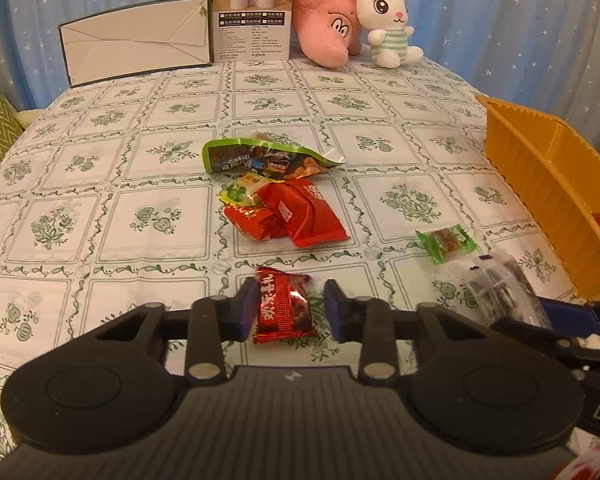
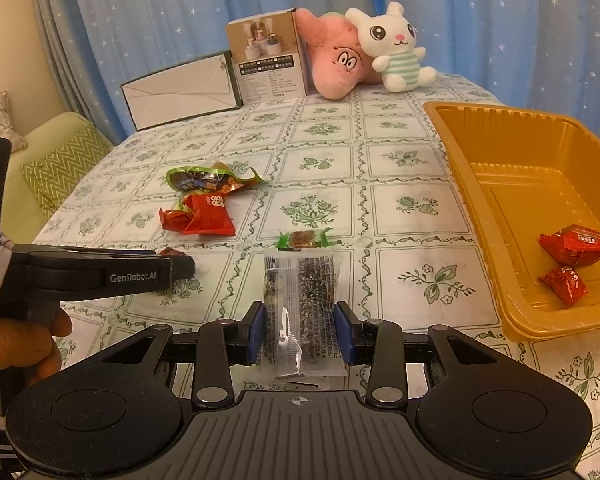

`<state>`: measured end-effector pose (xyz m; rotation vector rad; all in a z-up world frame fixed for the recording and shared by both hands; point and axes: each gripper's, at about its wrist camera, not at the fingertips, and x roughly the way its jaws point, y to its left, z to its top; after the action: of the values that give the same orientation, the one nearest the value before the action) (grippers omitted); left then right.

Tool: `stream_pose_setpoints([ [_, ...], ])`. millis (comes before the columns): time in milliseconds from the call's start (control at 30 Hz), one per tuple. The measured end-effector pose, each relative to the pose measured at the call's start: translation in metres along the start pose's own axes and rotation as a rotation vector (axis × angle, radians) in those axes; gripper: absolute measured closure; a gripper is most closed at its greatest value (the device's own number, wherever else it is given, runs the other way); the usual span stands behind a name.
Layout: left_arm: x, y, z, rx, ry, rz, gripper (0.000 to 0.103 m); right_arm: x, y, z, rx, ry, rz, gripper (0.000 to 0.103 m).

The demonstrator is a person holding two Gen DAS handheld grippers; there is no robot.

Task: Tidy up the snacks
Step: 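Grasp the clear packet of dark sticks with the right tool while the left grasps a dark red candy, then carry the packet and candy over the orange tray and open both tools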

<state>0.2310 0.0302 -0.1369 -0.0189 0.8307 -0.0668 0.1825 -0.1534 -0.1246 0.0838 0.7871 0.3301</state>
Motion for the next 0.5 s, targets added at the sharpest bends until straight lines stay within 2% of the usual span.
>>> stream_pose_setpoints([
  [233,-0.008,-0.001,-0.006,-0.008,0.012,0.002,0.081,-0.006,-0.002,0.001,0.010,-0.014,-0.006,0.066],
  [500,-0.040,-0.018,-0.013,-0.022,0.003,-0.037,0.082,-0.029,-0.005,-0.001,0.030,-0.041,-0.012,0.066],
])
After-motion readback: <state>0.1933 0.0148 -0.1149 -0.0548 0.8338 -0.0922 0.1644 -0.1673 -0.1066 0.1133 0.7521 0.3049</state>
